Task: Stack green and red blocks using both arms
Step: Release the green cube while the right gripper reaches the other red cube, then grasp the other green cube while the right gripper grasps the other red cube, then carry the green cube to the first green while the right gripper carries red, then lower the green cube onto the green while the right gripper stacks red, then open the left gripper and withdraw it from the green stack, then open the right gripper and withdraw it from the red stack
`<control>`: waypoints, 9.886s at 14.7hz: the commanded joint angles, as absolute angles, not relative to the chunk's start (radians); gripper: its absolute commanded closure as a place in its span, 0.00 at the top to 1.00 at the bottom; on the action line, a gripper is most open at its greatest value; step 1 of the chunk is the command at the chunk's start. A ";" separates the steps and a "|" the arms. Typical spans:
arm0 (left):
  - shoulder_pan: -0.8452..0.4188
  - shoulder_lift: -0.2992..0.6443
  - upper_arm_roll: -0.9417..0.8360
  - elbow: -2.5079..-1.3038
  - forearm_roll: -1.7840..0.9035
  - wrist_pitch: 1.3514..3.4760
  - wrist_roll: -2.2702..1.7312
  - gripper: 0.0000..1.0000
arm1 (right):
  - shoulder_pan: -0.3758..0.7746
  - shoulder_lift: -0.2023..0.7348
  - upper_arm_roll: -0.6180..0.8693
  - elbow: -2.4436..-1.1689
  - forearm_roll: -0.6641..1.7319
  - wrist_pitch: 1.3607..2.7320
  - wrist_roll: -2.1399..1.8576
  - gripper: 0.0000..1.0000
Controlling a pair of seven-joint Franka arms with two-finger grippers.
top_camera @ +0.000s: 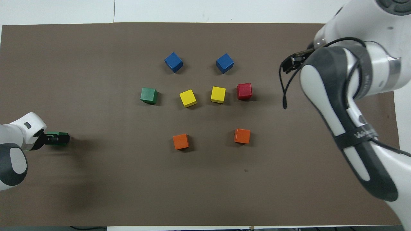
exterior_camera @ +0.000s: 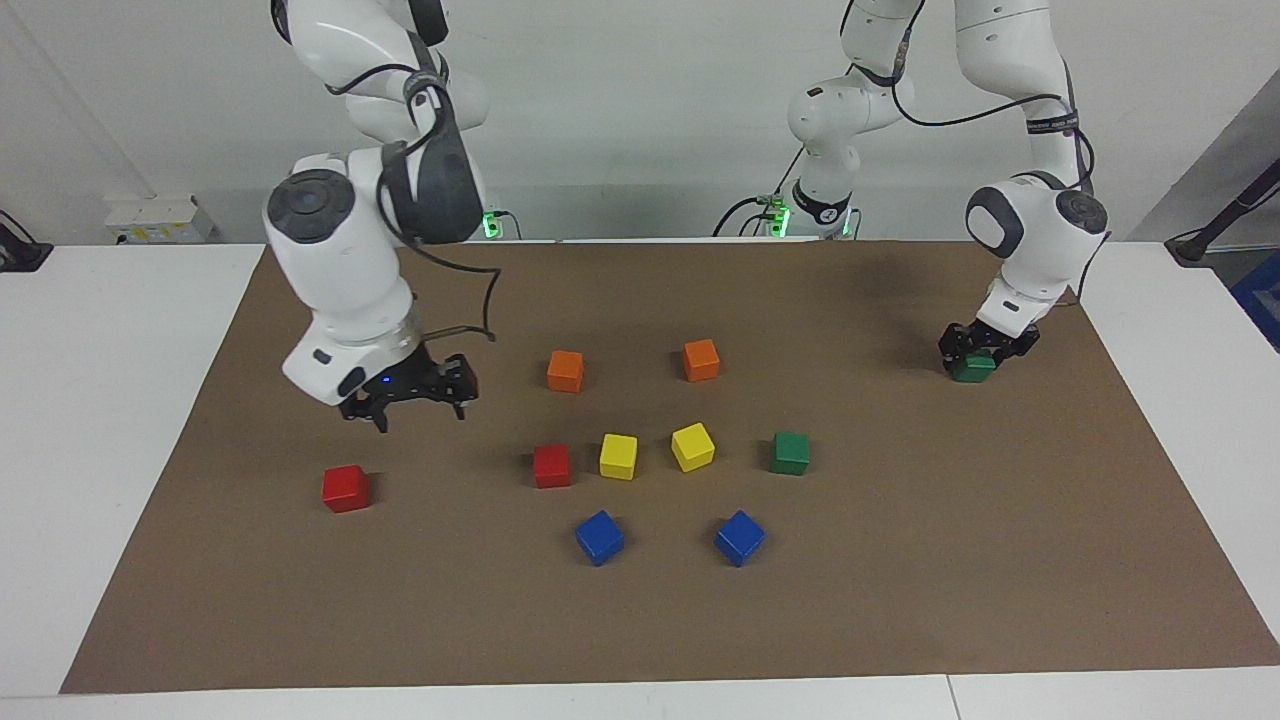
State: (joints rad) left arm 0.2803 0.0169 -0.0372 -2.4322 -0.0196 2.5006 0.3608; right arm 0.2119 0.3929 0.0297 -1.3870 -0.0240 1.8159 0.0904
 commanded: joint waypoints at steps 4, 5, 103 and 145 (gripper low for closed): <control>0.215 0.043 -0.048 -2.173 -0.031 2.242 0.414 1.00 | 0.310 0.511 0.028 -1.341 -0.032 1.879 0.355 1.00; 0.175 0.078 -0.048 -2.060 -0.031 2.139 0.407 1.00 | 0.311 0.521 0.028 -1.342 -0.034 1.891 0.368 1.00; 0.308 -0.075 -0.040 -2.355 -0.095 2.304 0.621 1.00 | -0.121 0.359 0.035 -1.790 -0.017 2.227 -0.290 0.00; -0.012 -0.025 0.043 -1.598 -0.018 1.470 0.126 1.00 | -0.011 -0.026 0.038 -1.651 -0.017 1.577 -0.121 1.00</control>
